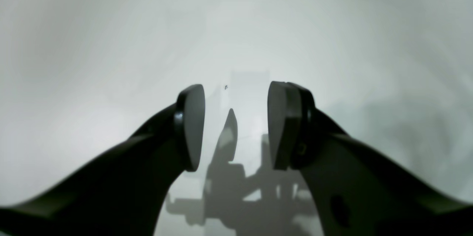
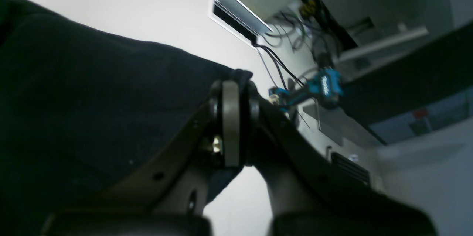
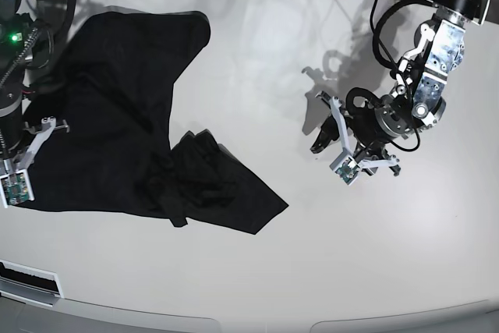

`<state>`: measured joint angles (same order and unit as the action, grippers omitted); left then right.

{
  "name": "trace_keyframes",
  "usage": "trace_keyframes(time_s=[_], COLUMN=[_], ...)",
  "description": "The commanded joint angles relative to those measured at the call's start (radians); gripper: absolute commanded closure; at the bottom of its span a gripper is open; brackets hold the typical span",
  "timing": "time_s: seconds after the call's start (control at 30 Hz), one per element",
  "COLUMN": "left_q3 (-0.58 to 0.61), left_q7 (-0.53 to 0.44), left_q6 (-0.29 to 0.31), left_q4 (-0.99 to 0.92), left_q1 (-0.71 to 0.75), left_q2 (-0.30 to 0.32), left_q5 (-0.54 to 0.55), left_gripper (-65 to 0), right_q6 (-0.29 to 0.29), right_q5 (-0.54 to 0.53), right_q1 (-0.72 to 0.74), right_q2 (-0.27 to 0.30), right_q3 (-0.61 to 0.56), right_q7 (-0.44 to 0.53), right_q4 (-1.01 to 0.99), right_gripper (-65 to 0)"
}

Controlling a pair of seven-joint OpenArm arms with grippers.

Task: Layout the t-shirt on the table in an organized manner, then fold the t-shirt properly
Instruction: 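Drag the held fabric away from the left gripper to spread it, then grasp the shirt with both grippers at separate points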

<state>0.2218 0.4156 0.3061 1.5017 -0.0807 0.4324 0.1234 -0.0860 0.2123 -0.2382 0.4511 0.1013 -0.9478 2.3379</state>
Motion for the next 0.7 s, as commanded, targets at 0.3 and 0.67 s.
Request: trace_keyframes(time_s=[0.3,0.67], left_q3=[-0.007,-0.007], left_q7=[-0.014,-0.014], left_q6=[-0.004,-0.004], left_q4=[0.014,0.014], left_q1=[-0.016,-0.014], left_q2=[0.010,0.048], left_q5=[0.008,0.008], left_gripper=[-28.6,-28.6], right_q6=[-0.003,-0.012], right_q5=[-0.037,-0.074], right_q1=[-0.003,0.115], right_q2=[0.014,0.014], right_q3=[0.128,0.128], right_q7=[0.032,0.008], right_q4=[-0.080,-0.592], right_gripper=[0.0,-5.0])
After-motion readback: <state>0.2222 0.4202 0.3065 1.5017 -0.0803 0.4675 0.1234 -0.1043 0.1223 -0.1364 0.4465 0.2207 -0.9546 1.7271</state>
